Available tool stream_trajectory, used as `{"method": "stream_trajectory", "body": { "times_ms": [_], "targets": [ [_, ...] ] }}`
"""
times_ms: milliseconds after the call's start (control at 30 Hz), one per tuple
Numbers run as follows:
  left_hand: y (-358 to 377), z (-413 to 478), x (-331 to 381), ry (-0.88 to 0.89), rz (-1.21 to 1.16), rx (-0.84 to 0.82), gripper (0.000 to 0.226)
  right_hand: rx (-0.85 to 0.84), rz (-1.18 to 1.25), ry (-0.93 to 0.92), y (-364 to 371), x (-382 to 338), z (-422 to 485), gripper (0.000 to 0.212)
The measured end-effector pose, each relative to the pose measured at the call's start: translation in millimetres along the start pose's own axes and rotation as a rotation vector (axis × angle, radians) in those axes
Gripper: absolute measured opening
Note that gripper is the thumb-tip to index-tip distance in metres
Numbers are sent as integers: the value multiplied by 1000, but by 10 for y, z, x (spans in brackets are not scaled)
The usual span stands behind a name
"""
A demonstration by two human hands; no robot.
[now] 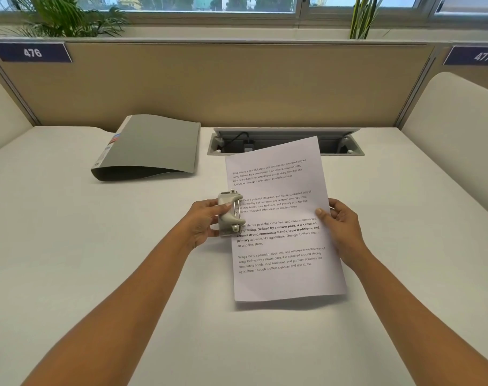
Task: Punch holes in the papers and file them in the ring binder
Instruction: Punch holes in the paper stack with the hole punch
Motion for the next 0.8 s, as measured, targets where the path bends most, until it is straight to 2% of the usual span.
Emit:
{"method": "stream_trajectory", "body": {
  "times_ms": [133, 300, 400, 500, 600, 700, 800],
  "targets": [
    [8, 25, -5, -39, 25, 15, 7, -9, -10, 29, 11, 46, 29, 18],
    [64, 80, -30, -91, 104, 55, 22, 24, -100, 58, 27, 108, 47, 19],
    [106, 93, -49, -111, 145, 82, 9, 50, -178, 62, 34, 147, 57, 18],
    [136, 110, -72, -114, 154, 109, 10, 73, -279, 56, 51, 143, 40, 24],
    [126, 139, -103, -99, 221, 152, 28, 130, -426, 11, 89, 122, 22, 35],
    [101, 168, -130, -39, 384, 234, 51, 181, -548, 1, 149, 132, 20, 39],
    [76, 168, -135, 36, 619, 280, 45, 208, -670, -1, 190, 160, 16, 48]
  ]
}}
Point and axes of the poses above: each hand's wrist, its own z-axis towards the middle knuckle, its own y-axis out of the palm, x = y × z, the point moved 2 cm from there along z, towards the middle knuckle, and after that the axes turned 7 degrees about y, right-handed, at the moved point
